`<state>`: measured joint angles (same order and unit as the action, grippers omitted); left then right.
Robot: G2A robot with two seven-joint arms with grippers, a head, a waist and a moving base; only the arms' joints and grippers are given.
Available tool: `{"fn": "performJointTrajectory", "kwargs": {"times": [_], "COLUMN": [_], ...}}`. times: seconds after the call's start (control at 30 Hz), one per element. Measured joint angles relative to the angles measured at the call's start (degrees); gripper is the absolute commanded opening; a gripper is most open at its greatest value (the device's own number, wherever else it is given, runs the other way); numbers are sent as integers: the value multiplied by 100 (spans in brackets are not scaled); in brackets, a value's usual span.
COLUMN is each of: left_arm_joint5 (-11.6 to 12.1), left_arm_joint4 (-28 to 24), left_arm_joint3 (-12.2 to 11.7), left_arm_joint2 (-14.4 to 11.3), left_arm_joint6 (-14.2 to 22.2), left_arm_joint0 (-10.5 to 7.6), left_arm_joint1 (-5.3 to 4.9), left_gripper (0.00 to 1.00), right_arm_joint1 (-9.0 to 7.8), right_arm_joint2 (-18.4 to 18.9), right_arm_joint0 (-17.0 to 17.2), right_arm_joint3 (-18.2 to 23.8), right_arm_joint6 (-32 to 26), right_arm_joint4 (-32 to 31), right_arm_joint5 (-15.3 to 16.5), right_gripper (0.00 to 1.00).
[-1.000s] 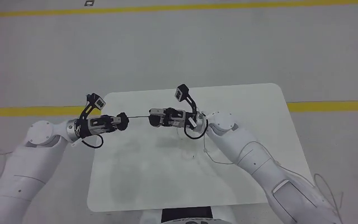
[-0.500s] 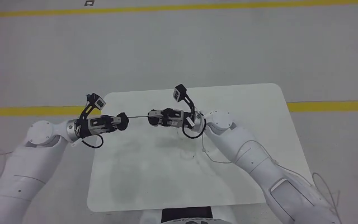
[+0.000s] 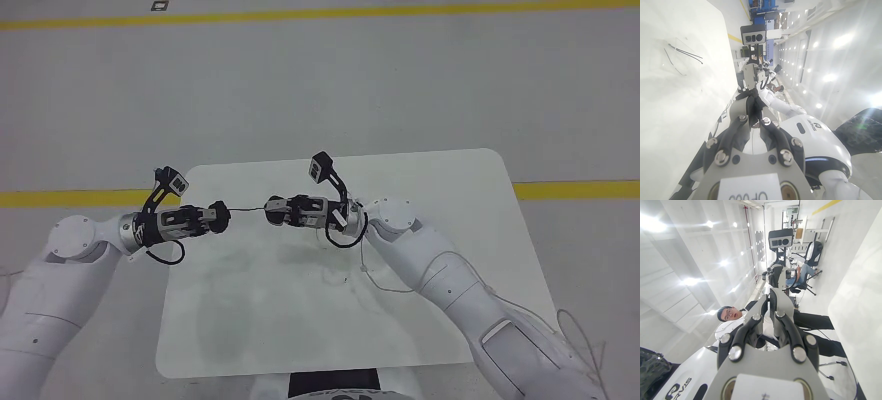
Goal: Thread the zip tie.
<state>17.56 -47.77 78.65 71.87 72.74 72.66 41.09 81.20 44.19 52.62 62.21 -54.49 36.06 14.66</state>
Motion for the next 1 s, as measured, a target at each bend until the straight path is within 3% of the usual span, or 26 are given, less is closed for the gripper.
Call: {"fn": "performJointTrajectory", "kwargs": {"times": [0.03,0.07,0.17,0.2,0.23,0.6,0.83,1.0], "left_arm_joint5": [0,0,0,0,0,-66,-113,-82], "left_arm_joint4": [0,0,0,0,0,13,-318,-333], "left_arm_joint3": [0,0,0,0,0,116,109,105], "left_arm_joint2": [0,0,0,0,0,-22,-15,-15], "left_arm_joint6": [0,0,0,0,0,-173,-74,-64], "left_arm_joint0": [0,0,0,0,0,38,45,34], "left_arm_joint1": [0,0,0,0,0,25,76,85], "left_gripper": [0,6,46,76,100,100,100,100], "right_arm_joint1": [3,4,8,8,10,31,120,144], "right_arm_joint2": [13,25,71,85,98,249,191,153], "right_arm_joint0": [12,23,60,69,78,193,209,165], "right_arm_joint3": [3,5,11,11,10,12,-77,-140], "right_arm_joint6": [8,18,44,48,53,22,-354,-386], "right_arm_joint4": [-2,-1,13,18,25,166,589,555], "right_arm_joint5": [-3,-3,-1,-4,-9,-20,-15,-16], "right_gripper": [0,0,0,0,0,0,0,0]}}
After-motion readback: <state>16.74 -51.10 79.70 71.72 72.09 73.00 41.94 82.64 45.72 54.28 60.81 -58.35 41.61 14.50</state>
